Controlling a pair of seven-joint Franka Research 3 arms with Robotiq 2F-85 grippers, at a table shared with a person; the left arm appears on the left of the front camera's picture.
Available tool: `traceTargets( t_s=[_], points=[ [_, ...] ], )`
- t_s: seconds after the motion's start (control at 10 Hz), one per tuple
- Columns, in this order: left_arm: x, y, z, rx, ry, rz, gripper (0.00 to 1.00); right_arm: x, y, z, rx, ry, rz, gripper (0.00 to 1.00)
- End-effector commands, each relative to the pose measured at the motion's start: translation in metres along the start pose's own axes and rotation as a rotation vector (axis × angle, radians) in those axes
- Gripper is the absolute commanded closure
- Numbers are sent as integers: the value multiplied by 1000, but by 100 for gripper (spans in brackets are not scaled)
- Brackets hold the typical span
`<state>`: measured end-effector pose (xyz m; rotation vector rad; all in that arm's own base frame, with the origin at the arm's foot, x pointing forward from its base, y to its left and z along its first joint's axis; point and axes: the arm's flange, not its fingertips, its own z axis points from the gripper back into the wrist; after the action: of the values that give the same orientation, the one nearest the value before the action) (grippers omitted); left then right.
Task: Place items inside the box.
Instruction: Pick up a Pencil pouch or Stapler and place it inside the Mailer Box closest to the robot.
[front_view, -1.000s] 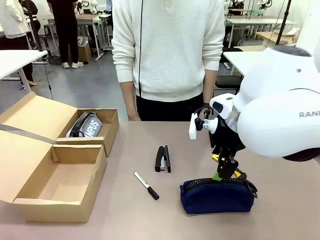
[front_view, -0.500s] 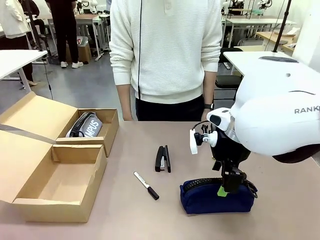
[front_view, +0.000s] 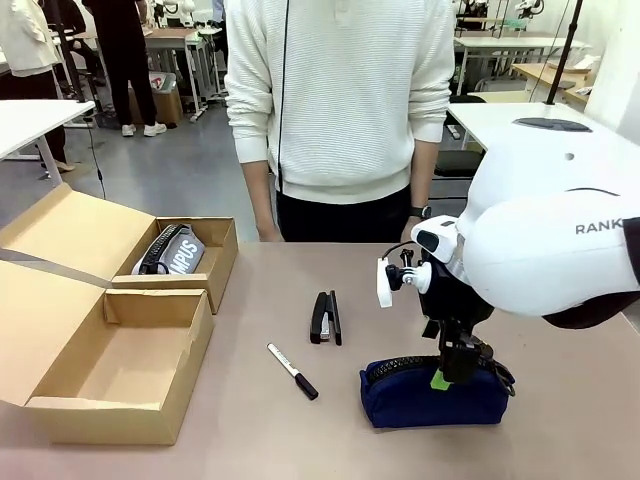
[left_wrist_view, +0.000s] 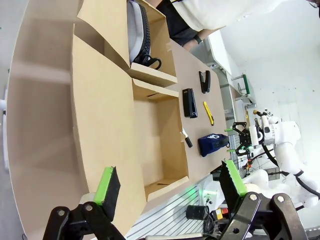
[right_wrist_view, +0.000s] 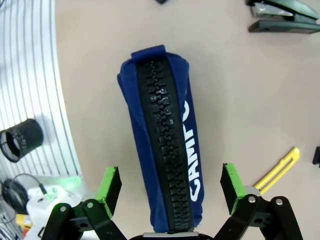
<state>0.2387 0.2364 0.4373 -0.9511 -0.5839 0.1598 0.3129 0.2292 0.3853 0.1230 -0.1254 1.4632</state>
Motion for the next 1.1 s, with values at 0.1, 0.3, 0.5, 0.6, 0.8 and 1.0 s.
traceTargets(
  t_s=[0.1, 0.3, 0.5, 0.6, 0.8, 1.0],
  points=[
    [1, -1, 0, -19, -13, -24, 0, 0, 0, 0, 0, 0, 0, 0],
    [1, -1, 0, -19, -13, -24, 0, 0, -6, -30, -25, 108, -11, 0],
    [1, -1, 0, -19, -13, -24, 0, -3, -6, -52, -38, 142, -19, 0],
    [1, -1, 0, -19, -13, -24, 0, -6, -5, -66, -23, 150, -27, 0],
    [1, -1, 0, -19, -13, -24, 0, -6, 0, -69, -14, 129, -38, 0],
    [1, -1, 0, -19, -13, -24, 0, -11, 2, -66, 17, 121, -42, 59]
  ],
)
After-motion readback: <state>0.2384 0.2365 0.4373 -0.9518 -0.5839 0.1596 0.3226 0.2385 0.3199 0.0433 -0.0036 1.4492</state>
